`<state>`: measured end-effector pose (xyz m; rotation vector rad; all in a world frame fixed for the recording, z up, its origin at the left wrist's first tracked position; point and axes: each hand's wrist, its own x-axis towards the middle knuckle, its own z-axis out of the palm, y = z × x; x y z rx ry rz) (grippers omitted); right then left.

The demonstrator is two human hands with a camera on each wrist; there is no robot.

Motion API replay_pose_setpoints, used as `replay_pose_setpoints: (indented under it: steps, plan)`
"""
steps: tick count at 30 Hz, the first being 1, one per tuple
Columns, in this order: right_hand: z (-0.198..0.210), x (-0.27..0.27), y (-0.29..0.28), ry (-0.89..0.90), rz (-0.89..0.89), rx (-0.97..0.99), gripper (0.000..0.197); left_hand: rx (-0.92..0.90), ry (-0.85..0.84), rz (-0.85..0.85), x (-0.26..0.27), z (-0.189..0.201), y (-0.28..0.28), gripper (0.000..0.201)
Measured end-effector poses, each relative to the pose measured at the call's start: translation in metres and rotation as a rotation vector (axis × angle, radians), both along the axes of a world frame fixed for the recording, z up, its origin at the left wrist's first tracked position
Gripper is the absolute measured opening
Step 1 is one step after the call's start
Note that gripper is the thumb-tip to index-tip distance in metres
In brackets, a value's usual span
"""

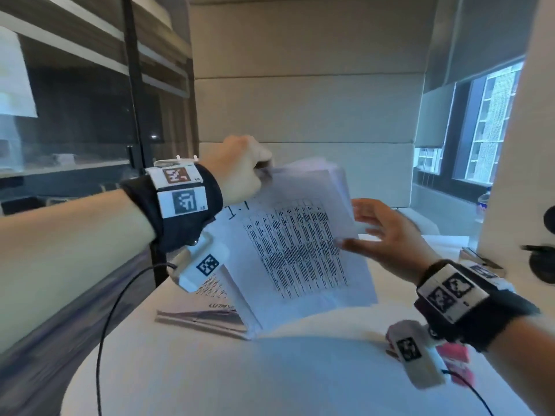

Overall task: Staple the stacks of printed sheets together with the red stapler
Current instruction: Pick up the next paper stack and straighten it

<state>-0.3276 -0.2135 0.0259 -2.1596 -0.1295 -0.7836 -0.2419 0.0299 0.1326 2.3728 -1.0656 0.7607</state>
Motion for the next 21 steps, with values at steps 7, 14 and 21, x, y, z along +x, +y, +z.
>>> replay_pose_setpoints:
  steps: [7, 14, 21]
  plan:
    - [0.005, 0.018, 0.02, -0.207, -0.026, 0.294, 0.037, 0.008, 0.093, -0.13, -0.001, 0.0, 0.001, 0.008]
    - [0.0, 0.012, -0.007, -0.216, -0.14, 0.396, 0.02, -0.237, 0.312, -0.12, 0.04, -0.025, 0.038, 0.009]
    - [0.006, 0.014, -0.006, -0.272, -0.13, 0.474, 0.05, -0.89, 0.787, -0.4, 0.048, -0.077, 0.016, 0.035]
